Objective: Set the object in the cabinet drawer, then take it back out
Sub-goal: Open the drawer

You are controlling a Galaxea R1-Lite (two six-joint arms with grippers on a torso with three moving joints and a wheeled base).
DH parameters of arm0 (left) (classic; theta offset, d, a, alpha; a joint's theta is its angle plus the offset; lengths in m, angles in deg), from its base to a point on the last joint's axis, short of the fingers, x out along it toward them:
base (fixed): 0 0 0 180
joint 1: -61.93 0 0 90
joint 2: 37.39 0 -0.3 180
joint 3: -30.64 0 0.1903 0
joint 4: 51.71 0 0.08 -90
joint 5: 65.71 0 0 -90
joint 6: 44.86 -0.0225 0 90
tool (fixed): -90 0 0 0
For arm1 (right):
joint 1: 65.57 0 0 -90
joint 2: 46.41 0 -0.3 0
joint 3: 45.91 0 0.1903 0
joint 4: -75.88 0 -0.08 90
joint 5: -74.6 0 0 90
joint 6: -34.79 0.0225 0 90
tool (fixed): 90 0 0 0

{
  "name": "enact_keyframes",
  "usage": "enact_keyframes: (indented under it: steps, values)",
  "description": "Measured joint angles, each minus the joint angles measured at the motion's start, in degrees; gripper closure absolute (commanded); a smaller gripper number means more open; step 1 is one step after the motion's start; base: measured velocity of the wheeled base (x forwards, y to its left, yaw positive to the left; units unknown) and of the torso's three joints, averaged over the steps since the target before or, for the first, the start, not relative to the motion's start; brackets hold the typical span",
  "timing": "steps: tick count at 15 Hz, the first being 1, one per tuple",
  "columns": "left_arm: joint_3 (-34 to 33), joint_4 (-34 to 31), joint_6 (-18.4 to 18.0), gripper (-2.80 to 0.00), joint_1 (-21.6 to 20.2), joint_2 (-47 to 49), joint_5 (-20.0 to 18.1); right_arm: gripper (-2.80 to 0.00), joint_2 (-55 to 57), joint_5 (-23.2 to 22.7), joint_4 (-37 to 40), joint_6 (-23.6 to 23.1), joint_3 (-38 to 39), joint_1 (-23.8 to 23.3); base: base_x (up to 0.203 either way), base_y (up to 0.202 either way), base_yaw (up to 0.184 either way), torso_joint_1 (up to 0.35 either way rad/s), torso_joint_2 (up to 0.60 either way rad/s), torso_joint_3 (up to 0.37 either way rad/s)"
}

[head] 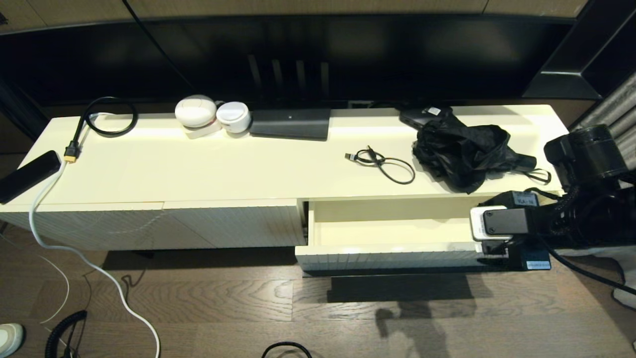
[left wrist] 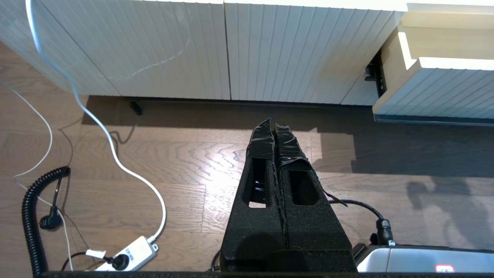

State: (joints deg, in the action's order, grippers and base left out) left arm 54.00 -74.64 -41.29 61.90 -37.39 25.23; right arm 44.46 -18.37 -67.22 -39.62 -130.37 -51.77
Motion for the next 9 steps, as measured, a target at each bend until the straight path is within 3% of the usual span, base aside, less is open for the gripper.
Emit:
enact_keyframes:
  steps: [9]
  values:
    - [0.0, 0.0, 0.0, 0.0, 0.0, 0.0, 0.0, 0.0, 7.5, 0.2, 0.0, -0.6, -6.8, 0.2, 0.0, 0.0, 0.0, 0.0, 0.0, 0.0]
